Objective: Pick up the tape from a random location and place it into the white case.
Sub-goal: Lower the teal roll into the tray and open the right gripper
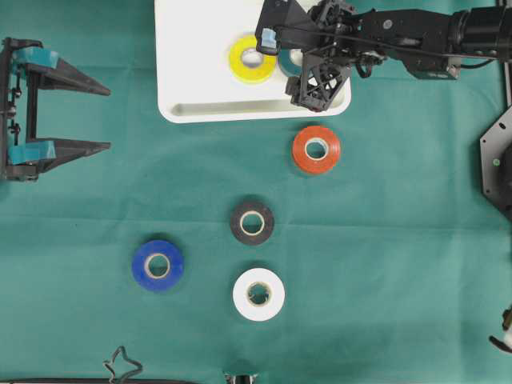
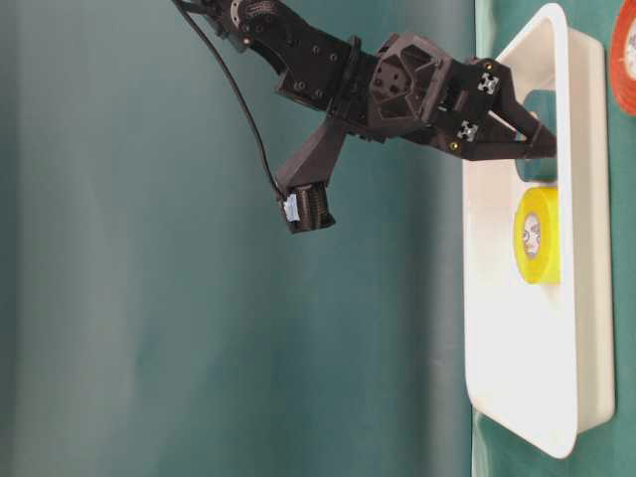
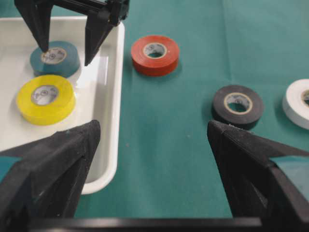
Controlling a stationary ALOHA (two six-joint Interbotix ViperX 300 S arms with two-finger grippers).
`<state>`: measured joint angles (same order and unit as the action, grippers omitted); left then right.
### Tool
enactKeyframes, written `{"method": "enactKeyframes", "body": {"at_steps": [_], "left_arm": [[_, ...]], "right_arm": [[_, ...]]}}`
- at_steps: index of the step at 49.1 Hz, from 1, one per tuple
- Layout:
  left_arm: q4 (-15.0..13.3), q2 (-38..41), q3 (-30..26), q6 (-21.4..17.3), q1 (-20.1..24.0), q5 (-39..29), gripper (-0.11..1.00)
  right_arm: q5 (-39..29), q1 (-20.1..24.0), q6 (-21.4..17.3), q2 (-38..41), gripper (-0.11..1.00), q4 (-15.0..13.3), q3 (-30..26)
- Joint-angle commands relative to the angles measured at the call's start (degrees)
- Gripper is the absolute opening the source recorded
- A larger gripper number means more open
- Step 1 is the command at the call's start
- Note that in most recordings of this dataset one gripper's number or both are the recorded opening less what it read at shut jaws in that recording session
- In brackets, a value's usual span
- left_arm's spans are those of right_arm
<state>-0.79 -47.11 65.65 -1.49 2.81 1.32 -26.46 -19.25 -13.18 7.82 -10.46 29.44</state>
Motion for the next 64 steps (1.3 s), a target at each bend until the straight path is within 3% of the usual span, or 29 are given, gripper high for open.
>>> {"method": "enactKeyframes", "body": {"at_steps": [1, 11, 23, 41, 64], "left_arm": [[0.09, 0.18, -1.05, 0.09, 0.18, 0.53, 0.96], [0.00, 0.18, -1.05, 0.09, 0.18, 0.53, 0.96], [0.00, 0.18, -1.05, 0.09, 0.18, 0.53, 0.96], [0.00, 0.18, -0.97, 0.09, 0.18, 0.53, 0.96], [0.00, 0.18, -1.05, 0.09, 0.18, 0.53, 0.96]], "right_arm": [[0.09, -0.18, -0.18, -0.97, 0.90, -0.09, -1.41], [-1.67, -0.18, -0.09, -2.72, 0.90, -0.09, -2.29], [-8.70, -0.18, 0.88, -8.61, 0.90, -0.35, -5.19], [-20.74, -0.09, 0.88, -15.91, 0.90, -4.22, -9.84], [-21.01, -0.18, 0.79, -18.02, 0.90, -4.66, -9.93]]}}
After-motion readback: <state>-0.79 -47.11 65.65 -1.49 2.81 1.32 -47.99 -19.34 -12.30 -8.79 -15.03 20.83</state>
